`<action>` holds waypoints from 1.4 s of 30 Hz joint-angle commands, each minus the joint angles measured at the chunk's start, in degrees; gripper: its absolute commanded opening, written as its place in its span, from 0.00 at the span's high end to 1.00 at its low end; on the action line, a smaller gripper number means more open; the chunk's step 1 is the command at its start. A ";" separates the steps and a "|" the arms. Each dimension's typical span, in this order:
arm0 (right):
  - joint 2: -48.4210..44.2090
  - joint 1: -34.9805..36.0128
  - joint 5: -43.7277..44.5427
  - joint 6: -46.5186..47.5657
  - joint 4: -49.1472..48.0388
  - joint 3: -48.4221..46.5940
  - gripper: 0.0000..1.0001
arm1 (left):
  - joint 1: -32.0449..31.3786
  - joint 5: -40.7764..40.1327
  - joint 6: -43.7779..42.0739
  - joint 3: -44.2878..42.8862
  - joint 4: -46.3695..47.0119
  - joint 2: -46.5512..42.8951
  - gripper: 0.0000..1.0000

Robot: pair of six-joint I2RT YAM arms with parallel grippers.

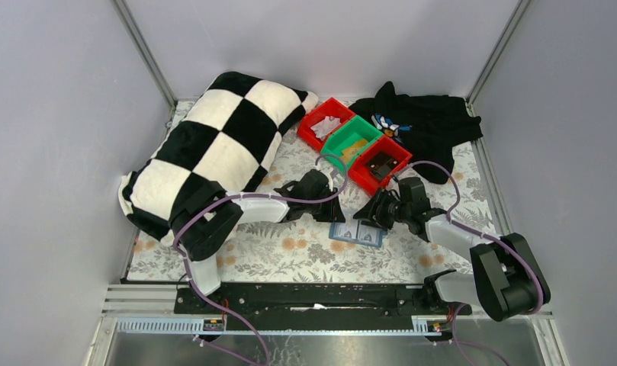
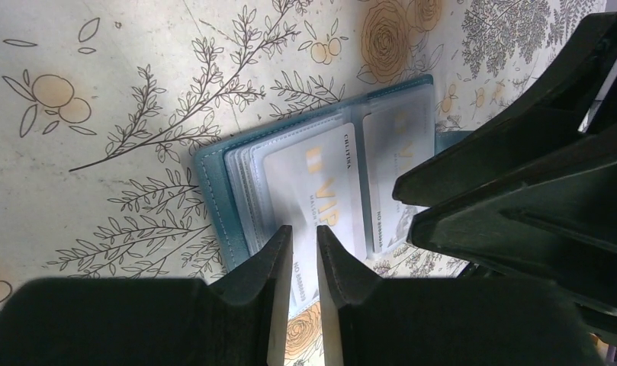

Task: Take the credit cards out of the card holder
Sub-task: Remove the credit card from the card holder.

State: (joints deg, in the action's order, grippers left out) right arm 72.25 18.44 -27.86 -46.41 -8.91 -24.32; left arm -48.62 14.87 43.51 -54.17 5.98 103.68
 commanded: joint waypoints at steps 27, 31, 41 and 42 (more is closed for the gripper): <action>10.10 1.33 6.85 -2.11 -0.76 3.16 0.52 | 1.29 -1.89 -0.70 4.87 0.70 3.28 0.78; 10.08 1.34 4.39 -3.93 -5.30 5.01 0.56 | 1.34 -1.45 -0.70 4.95 0.92 3.70 0.78; 8.05 1.30 3.95 -5.95 -8.79 7.33 0.87 | 1.34 -1.19 -0.70 4.87 1.16 4.10 0.78; 7.82 1.33 4.08 -5.95 -8.92 7.48 0.92 | 1.34 -1.17 -0.70 4.82 1.08 4.17 0.78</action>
State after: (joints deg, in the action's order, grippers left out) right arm 80.34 19.68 -25.96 -52.49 -20.69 -18.83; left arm -47.62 16.27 44.29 -51.59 13.10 104.77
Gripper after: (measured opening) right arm 0.147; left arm 0.217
